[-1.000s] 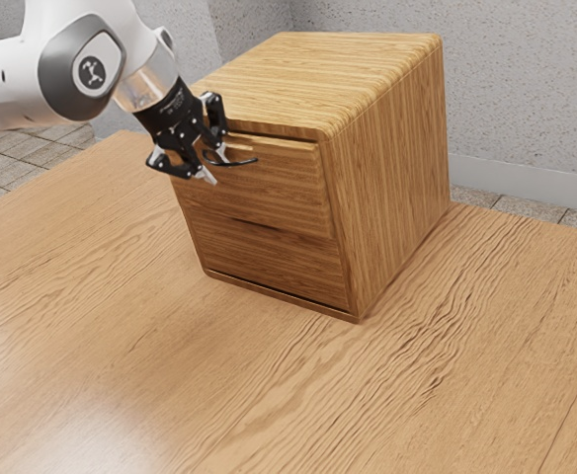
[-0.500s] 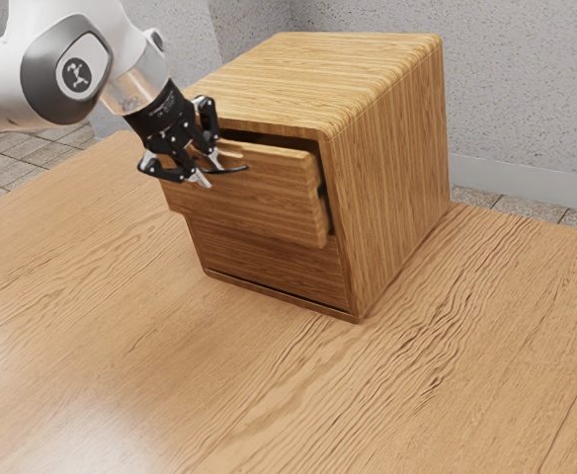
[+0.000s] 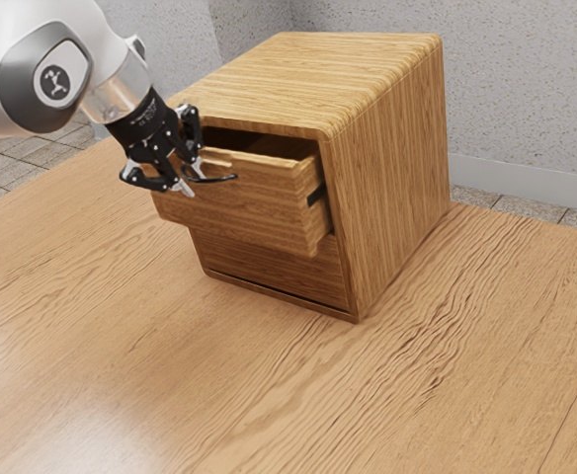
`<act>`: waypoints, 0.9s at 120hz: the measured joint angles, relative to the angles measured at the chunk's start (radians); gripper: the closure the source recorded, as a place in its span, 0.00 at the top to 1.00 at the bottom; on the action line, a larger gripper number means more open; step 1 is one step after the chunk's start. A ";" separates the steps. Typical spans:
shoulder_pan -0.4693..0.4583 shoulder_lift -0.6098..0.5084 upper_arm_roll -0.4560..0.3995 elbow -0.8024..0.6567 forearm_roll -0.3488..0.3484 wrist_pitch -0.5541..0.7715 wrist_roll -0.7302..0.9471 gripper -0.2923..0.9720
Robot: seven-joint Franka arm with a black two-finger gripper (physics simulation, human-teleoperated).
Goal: Pull the drawer handle with one arm to open the drawer
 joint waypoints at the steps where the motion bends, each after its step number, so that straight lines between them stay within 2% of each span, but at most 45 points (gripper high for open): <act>1: 0.000 -0.001 0.000 -0.002 0.000 0.000 0.000 0.28; 71: 0.000 -0.128 -0.006 -0.140 -0.001 0.008 -0.003 0.28; 108: 0.003 -0.150 -0.003 -0.177 0.000 0.009 -0.004 0.28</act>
